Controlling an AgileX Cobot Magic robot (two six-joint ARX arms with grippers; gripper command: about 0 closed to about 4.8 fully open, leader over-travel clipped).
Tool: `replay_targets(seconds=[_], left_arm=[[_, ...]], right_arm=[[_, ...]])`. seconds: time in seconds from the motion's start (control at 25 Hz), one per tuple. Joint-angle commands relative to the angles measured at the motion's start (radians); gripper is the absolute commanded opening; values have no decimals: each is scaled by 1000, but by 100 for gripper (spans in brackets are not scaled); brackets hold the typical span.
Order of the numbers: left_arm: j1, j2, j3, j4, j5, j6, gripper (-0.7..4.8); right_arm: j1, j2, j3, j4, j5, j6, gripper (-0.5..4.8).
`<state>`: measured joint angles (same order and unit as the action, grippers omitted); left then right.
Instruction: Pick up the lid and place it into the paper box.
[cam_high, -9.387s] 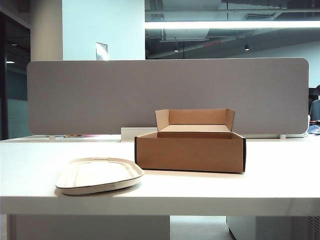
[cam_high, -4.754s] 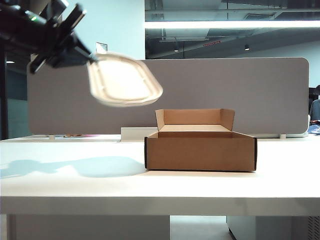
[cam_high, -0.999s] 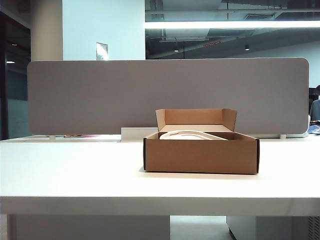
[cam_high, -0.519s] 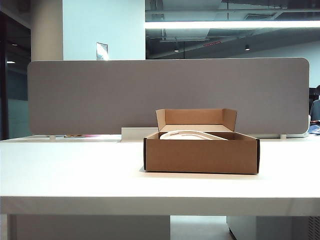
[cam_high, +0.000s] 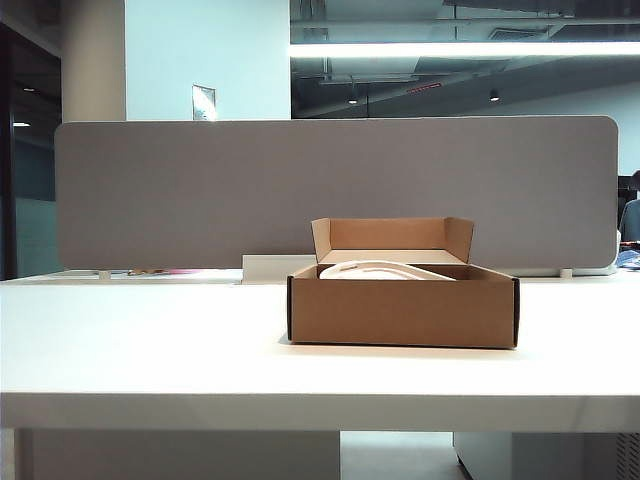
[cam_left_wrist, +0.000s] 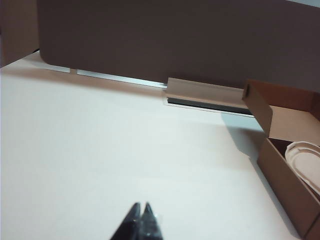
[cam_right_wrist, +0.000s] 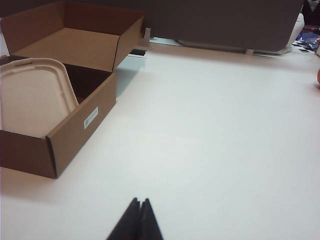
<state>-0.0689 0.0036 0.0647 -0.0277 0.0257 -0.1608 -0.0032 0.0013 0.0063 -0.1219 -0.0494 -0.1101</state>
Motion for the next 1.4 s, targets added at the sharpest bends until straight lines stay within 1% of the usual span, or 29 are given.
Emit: replay_targets(seconds=[0.04,0.28,0.84,1.4], left_arm=[[1,0,-13,19,5,32,-5],[2,0,-58,38,4,34,-5],[2,0,-57,-1,-3,49,-5],[2,0,-57,-1,-3,48,-5]], right_arm=[[1,-2,-6,12,3,-2,-1],[1,-2,-6,12,3,-2,-1],[1,-2,-6,12,3,-2,-1],[1,-2,-6,12,3,-2,-1]])
